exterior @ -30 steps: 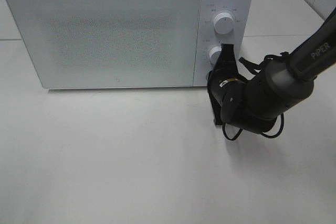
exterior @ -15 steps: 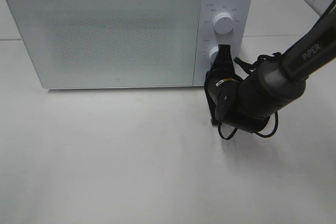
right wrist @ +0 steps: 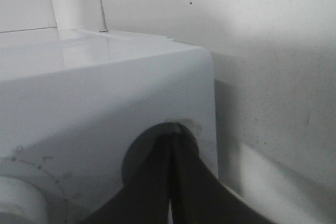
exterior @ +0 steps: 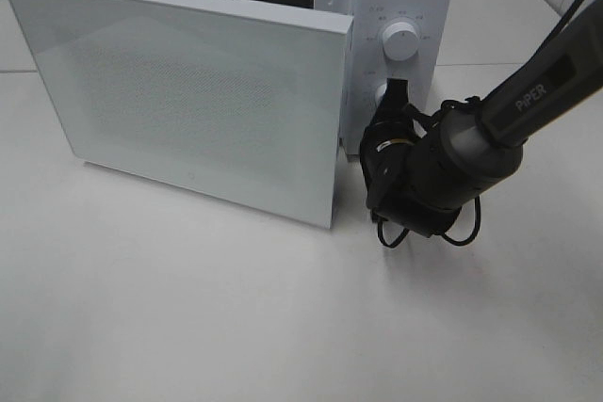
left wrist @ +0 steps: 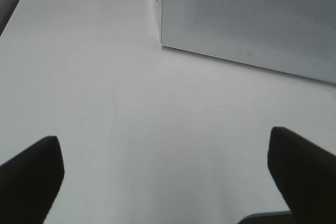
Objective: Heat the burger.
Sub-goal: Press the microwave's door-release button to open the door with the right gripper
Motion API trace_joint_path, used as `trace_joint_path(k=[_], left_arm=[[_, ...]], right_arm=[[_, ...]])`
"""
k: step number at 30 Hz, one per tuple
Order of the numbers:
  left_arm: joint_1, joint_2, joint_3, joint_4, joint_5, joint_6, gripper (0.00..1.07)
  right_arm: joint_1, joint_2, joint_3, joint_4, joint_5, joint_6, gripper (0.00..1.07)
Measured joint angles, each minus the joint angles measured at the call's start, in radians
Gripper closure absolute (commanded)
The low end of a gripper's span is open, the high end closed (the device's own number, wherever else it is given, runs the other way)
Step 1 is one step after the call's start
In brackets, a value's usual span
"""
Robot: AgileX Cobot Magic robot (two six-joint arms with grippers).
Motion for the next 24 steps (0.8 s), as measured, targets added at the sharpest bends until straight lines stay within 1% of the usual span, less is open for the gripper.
trace_joint_path(k=[13,24], left_arm=[[0.000,0.000,0.000,0.000,0.000,0.000,0.09],[0.000,0.000,0.000,0.000,0.000,0.000,0.09]], right_arm=[[0.002,-0.003,-0.003,0.012,0.009,-0.035,1.07],[-0.026,-0.051,0.014,-0.028,0.122,-0.060,1.07]])
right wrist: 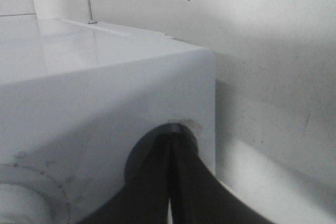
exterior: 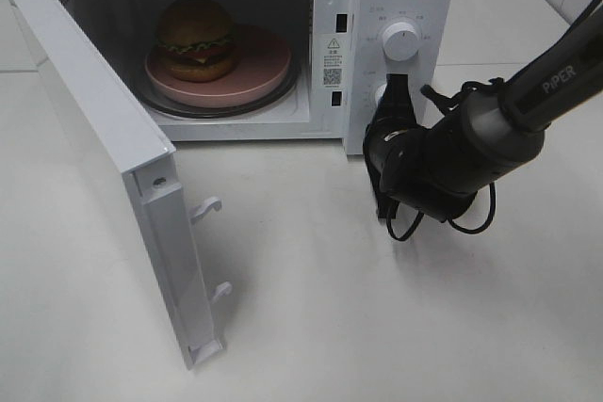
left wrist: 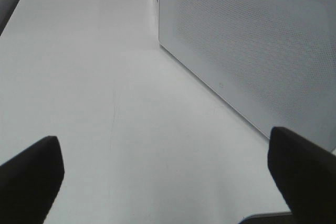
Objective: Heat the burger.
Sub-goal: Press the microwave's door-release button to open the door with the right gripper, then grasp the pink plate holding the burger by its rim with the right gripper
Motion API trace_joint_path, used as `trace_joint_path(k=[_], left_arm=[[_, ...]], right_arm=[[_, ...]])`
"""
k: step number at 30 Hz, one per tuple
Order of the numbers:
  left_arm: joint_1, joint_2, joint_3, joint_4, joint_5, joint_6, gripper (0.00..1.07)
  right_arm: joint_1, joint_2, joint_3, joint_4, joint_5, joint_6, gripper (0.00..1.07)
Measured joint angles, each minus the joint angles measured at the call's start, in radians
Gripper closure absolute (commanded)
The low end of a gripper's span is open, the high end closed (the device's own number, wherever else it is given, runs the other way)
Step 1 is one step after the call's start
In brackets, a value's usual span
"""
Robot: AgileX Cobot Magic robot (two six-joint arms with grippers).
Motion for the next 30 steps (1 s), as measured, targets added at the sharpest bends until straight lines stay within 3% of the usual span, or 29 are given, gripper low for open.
trace_joint_path(k=[10,25,30], left_arm=[[0.000,0.000,0.000,0.000,0.000,0.000,0.09],[0.000,0.000,0.000,0.000,0.000,0.000,0.09],[0.000,0.000,0.000,0.000,0.000,0.000,0.09]], right_arm=[[-0.016,-0.062,0.037,-0.037,0.076,-0.065,1.07],[-0.014,-0.324,0.227,-0.077,0.269,-0.464,1.07],[-0.014,-0.388,0.241,-0.080,0.369,-0.615,1.07]])
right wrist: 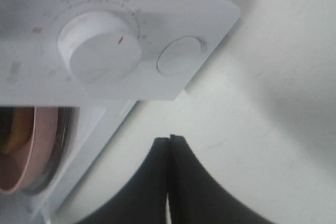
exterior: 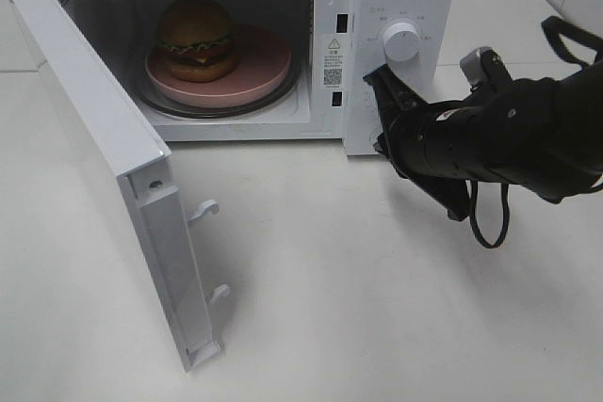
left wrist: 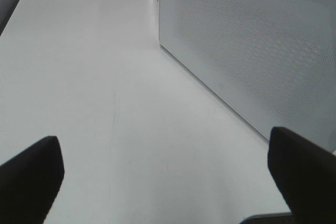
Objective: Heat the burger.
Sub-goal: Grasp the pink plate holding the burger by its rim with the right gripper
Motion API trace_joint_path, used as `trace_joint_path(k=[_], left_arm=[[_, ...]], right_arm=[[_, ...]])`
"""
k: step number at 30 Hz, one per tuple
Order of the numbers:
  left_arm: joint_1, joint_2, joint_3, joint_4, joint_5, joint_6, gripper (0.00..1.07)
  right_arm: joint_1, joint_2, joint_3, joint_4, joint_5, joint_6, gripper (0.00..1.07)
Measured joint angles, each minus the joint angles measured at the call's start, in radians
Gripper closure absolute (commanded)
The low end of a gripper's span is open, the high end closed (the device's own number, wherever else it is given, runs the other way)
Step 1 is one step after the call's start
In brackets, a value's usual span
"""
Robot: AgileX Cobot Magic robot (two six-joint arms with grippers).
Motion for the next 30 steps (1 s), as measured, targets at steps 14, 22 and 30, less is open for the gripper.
trace_joint_path(k=[14,22,30], left_arm=[[0.000,0.000,0.000,0.000,0.000,0.000,0.09],[0.000,0.000,0.000,0.000,0.000,0.000,0.09],[0.000,0.000,0.000,0.000,0.000,0.000,0.09]], right_arm=[[0.000,-0.180,0.001,-0.095,0.427,-0.546,1.07],[0.000,-0.193,-0.074,-0.337,0.699,-0.588,1.05],[0.000,-0.193,-0.177,-0.603,0.956,-0.650,1.03]])
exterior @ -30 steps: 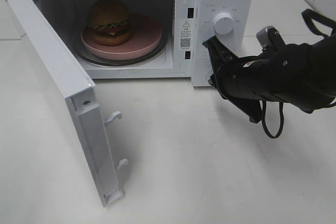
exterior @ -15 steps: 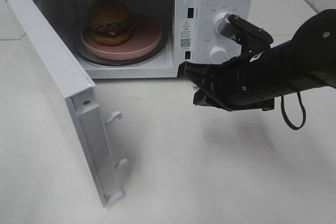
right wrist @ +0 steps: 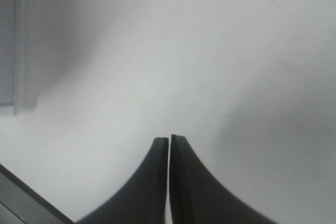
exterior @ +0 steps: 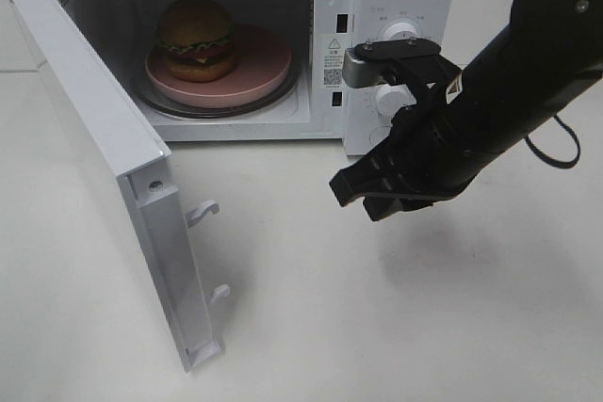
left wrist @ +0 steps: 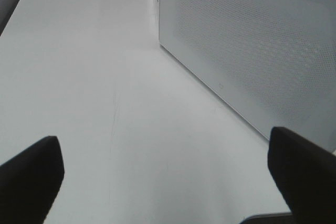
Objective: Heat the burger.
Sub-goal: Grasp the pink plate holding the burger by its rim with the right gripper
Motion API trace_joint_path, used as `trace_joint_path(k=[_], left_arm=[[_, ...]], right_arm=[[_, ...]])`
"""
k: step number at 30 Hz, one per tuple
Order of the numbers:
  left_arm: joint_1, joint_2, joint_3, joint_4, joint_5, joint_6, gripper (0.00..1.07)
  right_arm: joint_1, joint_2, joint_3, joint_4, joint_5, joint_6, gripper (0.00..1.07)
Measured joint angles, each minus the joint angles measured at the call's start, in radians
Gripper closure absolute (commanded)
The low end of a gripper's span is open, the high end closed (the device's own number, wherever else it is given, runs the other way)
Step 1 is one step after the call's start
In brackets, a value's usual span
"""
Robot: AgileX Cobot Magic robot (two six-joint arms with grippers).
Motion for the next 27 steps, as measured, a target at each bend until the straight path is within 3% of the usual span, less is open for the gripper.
trace_joint_path(k=[7,9,12,15,18,23,27], left_arm=[[0.000,0.000,0.000,0.000,0.000,0.000,0.09],[0.000,0.000,0.000,0.000,0.000,0.000,0.09],[0.000,0.000,0.000,0.000,0.000,0.000,0.09],[0.000,0.000,0.000,0.000,0.000,0.000,0.09],[0.000,0.000,0.000,0.000,0.000,0.000,0.09],[0.000,0.000,0.000,0.000,0.000,0.000,0.09],[0.000,0.000,0.000,0.000,0.000,0.000,0.09]], right_arm=[[0.000,0.000,-0.070,-0.109,0.171,-0.225,1.01],[0.000,0.000,-0.108,-0.139,0.256,-0.437,1.00],[0.000,0.000,-0.116,-0.144,0.273,-0.483,1.00],[0.000,0.000,-0.143,-0.166,0.302,-0.754,0.98],[0.000,0.000,-0.145,-0.172,0.302,-0.809,0.98],[0.000,0.000,-0.147,-0.267,0.303,-1.096,0.95],[0.000,0.000,-0.147,-0.313,0.304,-1.147,0.94]])
